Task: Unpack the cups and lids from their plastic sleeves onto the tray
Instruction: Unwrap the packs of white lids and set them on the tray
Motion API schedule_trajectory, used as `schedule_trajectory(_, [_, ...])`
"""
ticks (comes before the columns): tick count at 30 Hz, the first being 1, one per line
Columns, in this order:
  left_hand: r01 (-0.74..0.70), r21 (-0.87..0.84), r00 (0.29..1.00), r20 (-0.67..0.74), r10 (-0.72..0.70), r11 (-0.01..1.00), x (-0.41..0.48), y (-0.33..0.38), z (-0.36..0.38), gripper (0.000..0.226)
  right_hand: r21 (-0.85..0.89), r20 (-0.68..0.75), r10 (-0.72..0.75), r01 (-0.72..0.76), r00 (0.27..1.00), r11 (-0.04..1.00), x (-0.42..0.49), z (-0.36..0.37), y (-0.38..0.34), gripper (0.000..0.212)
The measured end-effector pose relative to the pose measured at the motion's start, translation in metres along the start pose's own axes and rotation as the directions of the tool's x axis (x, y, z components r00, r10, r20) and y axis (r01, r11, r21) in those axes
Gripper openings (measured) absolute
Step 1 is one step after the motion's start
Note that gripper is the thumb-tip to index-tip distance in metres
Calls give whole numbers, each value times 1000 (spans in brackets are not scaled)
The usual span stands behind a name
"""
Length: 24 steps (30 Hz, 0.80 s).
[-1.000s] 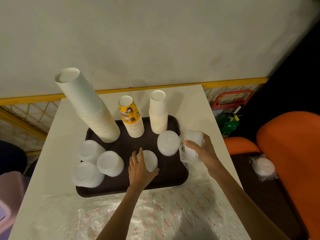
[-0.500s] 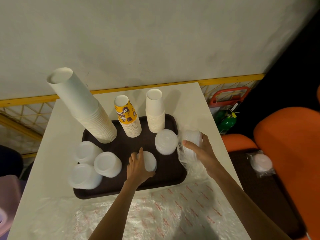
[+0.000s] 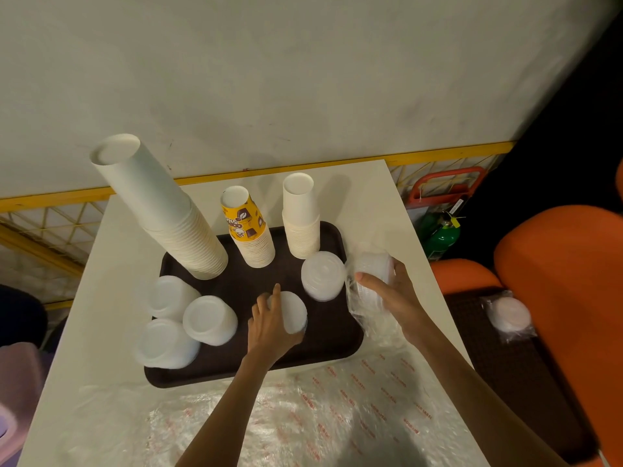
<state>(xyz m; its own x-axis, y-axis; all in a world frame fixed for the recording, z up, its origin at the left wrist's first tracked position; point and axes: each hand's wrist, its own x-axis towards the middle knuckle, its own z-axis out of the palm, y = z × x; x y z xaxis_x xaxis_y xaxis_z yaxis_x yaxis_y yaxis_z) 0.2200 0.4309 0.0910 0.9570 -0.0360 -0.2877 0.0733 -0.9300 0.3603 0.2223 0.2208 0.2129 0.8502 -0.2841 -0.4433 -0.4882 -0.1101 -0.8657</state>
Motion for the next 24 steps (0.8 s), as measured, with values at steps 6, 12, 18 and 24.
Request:
schedule_trajectory(6, [-14,105,999,49,9,994,-2,4,6,108,2,9,-13,13,1000,1000,1,-2,3,76])
schedule_trajectory(12, [38,24,998,53,-39,999,1,3,8,107,23,2,3,-3,1000,1000,4,0,6,90])
schedule_trajectory(18, [83,11,995,48,-84,996,11,0,6,109,-7,-5,-6,6,1000,1000,12,1,10,75])
schedule_trajectory(24, [101,0,994,37,-101,995,29,-1,1,109,9,39,-14,14,999,1000,16,-4,18,77])
